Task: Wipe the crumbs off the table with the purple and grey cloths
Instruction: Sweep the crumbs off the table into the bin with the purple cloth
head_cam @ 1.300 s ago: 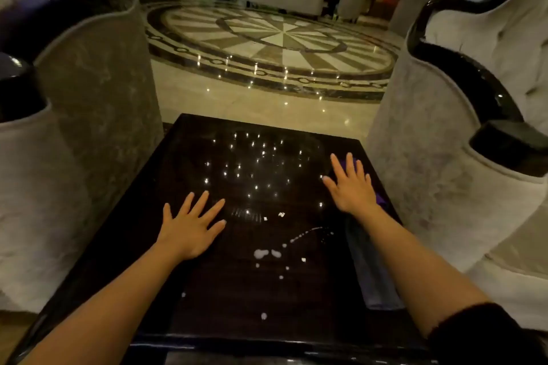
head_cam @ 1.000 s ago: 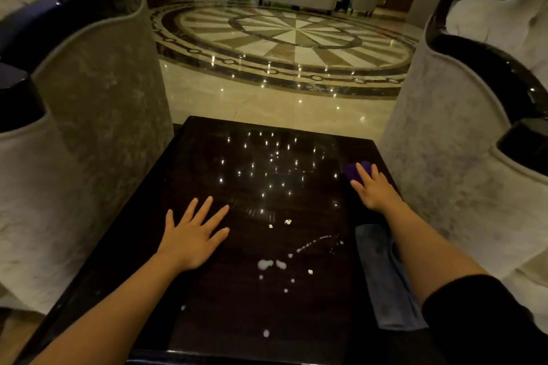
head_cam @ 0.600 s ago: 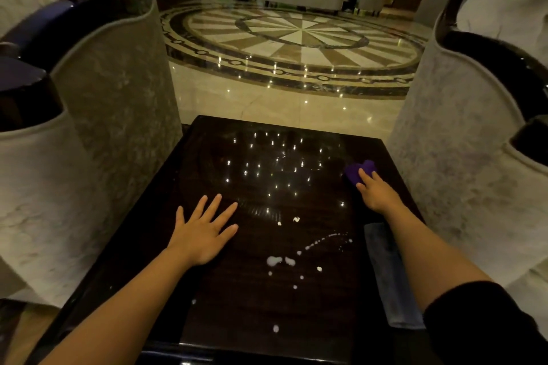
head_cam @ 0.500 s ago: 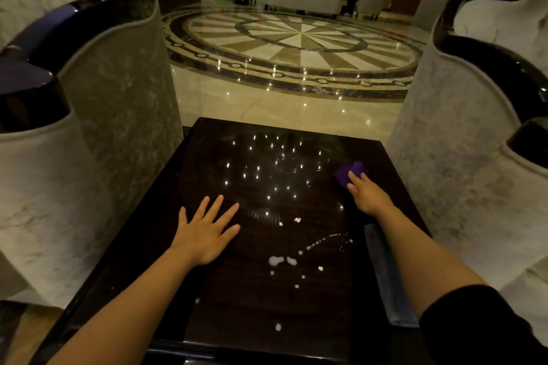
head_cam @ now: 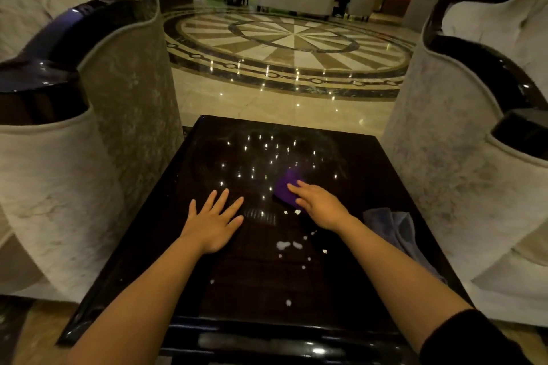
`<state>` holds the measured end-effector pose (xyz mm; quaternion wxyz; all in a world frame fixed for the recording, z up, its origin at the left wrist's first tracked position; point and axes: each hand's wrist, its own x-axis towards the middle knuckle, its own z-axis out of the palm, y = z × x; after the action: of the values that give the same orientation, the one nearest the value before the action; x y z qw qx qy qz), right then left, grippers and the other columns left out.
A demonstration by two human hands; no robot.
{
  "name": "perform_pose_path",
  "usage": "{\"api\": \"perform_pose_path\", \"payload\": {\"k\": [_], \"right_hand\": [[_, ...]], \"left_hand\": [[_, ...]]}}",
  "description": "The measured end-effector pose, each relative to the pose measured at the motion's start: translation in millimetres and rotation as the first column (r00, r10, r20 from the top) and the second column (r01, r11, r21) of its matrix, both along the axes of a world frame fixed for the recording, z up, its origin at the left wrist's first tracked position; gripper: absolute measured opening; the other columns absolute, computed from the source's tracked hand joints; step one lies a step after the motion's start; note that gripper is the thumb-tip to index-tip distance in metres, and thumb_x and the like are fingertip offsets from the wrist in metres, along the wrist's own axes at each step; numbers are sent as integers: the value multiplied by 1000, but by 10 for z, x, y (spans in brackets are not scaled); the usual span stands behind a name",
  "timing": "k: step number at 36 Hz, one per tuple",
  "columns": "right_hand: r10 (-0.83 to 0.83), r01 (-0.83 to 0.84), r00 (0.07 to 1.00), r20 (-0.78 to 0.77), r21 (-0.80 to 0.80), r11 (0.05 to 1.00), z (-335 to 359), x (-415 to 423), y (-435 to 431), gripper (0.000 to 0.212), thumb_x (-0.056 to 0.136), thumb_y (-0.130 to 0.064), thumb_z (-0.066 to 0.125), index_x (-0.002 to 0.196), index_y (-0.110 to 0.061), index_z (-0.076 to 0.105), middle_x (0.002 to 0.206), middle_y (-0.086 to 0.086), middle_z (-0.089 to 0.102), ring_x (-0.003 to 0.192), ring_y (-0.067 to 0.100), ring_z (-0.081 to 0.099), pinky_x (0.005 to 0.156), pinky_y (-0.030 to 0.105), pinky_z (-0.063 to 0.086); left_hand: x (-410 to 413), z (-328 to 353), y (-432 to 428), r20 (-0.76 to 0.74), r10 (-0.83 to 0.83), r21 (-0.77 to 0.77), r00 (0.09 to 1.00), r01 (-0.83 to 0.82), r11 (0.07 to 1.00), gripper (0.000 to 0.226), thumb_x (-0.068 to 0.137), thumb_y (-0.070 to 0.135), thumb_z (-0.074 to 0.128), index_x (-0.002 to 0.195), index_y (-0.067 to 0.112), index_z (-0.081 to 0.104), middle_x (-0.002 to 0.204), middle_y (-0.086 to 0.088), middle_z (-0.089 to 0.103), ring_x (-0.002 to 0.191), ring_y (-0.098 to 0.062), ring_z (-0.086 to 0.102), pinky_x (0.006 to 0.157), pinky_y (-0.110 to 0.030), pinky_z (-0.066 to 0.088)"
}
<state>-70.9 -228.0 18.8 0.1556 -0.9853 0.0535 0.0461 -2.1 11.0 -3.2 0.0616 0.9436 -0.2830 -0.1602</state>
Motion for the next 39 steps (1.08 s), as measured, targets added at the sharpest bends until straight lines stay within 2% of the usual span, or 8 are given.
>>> {"api": "perform_pose_path", "payload": {"k": [13,19,26,28,31,35,39], "right_hand": [[181,-180,983,30,-48,983,-72,-554,497,44,97,-28,35,140,-34,25,153,-2,25,124,21,32,102,28,29],[277,-272,959,59,-79,959,-58,-958,733,45,96,-28,38,140,-33,26,152,-3,27,121,21,35,104,34,36],[373,-356,920,124,-137,924,6,-1401,1036,43,96,-29,38,139,-29,31,151,-2,29,116,25,40,98,30,36],[388,-364,907,167,-154,918,49,-1538,1124,42,93,-25,47,134,-26,41,145,3,41,106,29,49,89,33,46],[411,-396,878,246,-108,912,81,-1751,1227,43,77,-11,68,118,-18,61,124,9,62,78,32,62,66,32,57],[458,-456,845,276,-75,887,6,-1950,1316,50,68,-4,76,114,-19,63,118,6,66,75,26,63,64,26,57],[420,-429,839,346,-53,902,30,-2016,1280,51,69,-2,72,116,-16,61,118,8,66,78,27,63,69,27,57]], "left_hand": [[-135,75,116,-32,6,-2,999,-6,1000,50,96,44,14,144,36,0,157,1,-11,143,-20,-13,115,-48,-7],[-228,96,165,-6,-5,11,1000,5,1000,51,97,41,16,145,33,1,157,-1,-8,144,-23,-10,116,-49,-3],[-312,144,168,1,12,20,1000,-12,1000,51,98,39,17,145,30,2,158,-3,-5,145,-25,-7,116,-51,0],[-337,159,155,3,20,20,1000,-20,1000,50,98,38,17,145,30,2,158,-3,-5,145,-25,-7,116,-51,0],[-358,180,136,6,27,21,1000,-27,999,50,98,37,17,145,30,2,158,-3,-5,145,-26,-7,116,-51,1],[-349,194,133,-2,32,29,999,-32,999,50,98,37,17,145,30,2,158,-4,-6,145,-26,-7,116,-52,2],[-346,175,140,-6,34,33,999,-34,999,50,98,37,17,145,30,2,158,-4,-5,145,-26,-7,116,-52,2]]}}
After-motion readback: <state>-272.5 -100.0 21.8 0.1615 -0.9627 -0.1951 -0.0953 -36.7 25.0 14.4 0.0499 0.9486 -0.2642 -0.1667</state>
